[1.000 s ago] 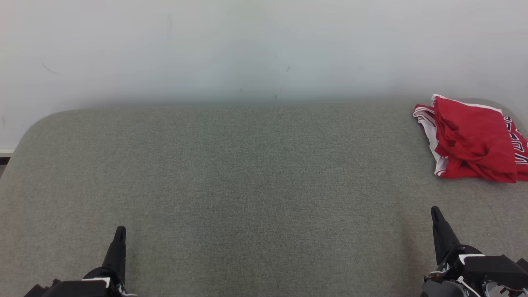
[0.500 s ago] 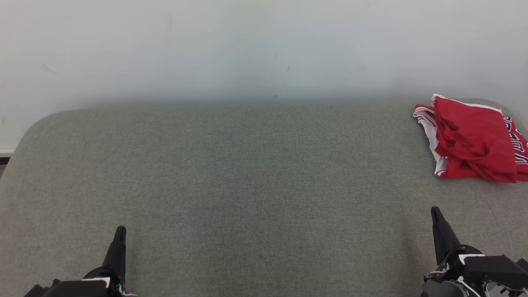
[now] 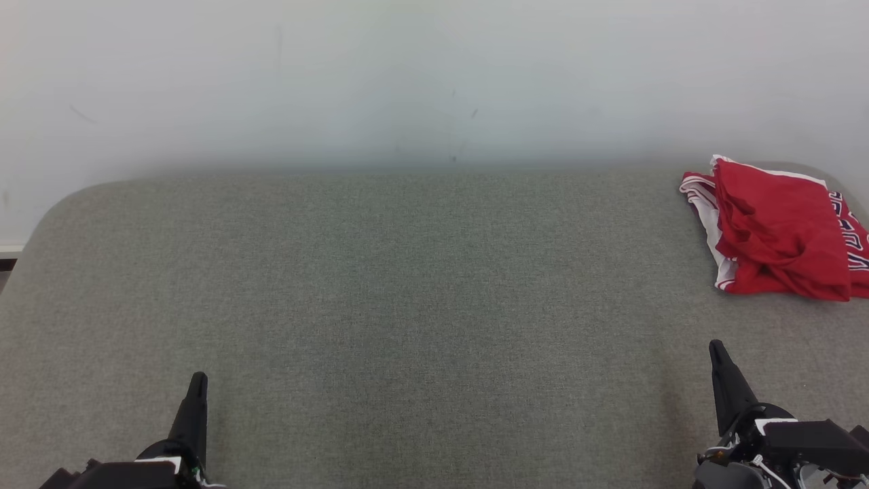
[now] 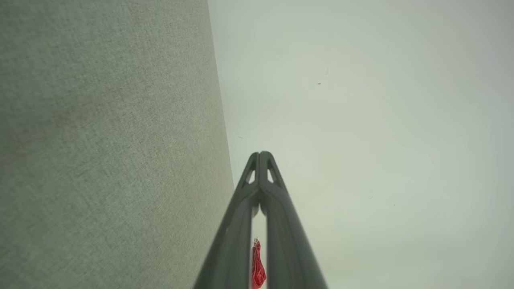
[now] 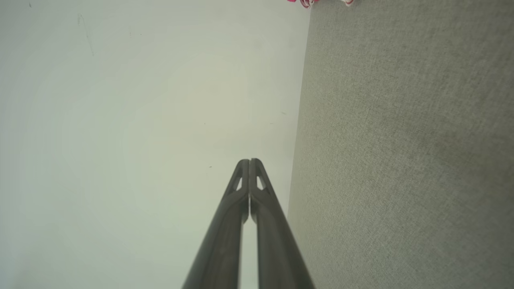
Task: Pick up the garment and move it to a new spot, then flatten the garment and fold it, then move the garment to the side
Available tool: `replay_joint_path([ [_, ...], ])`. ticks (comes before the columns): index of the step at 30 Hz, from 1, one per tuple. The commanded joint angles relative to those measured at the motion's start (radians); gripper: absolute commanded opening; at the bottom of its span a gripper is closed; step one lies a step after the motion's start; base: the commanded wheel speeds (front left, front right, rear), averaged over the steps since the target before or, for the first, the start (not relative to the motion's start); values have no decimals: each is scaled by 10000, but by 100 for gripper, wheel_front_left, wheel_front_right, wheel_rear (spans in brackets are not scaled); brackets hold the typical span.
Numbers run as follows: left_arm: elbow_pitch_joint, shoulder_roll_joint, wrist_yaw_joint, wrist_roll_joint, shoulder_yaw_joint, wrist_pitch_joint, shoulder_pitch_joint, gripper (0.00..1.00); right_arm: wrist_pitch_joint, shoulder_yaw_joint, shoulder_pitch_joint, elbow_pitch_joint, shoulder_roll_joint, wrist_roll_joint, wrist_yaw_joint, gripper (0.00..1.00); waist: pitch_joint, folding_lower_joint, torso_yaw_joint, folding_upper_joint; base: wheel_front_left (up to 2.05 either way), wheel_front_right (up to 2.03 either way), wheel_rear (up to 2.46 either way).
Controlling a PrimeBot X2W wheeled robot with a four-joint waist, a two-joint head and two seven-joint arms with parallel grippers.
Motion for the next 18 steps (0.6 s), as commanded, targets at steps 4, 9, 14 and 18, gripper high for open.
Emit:
replay_joint_path([
  [4, 14, -15, -15, -48, 22, 0, -66, 0, 8, -11, -64, 0, 17, 17, 8, 0, 0, 0, 0, -1, 0, 0, 0],
  [9, 13, -15, -15, -48, 24, -1, -66, 0, 8, -10, -64, 0, 17, 18, 8, 0, 0, 0, 0, -1, 0, 0, 0],
  [14, 13, -16, -15, -48, 25, -1, -65, 0, 8, -10, -64, 0, 17, 18, 8, 0, 0, 0, 0, -1, 0, 0, 0],
  [18, 13, -16, -15, -48, 26, -1, -65, 0, 8, -10, -64, 0, 17, 18, 8, 0, 0, 0, 0, -1, 0, 0, 0],
])
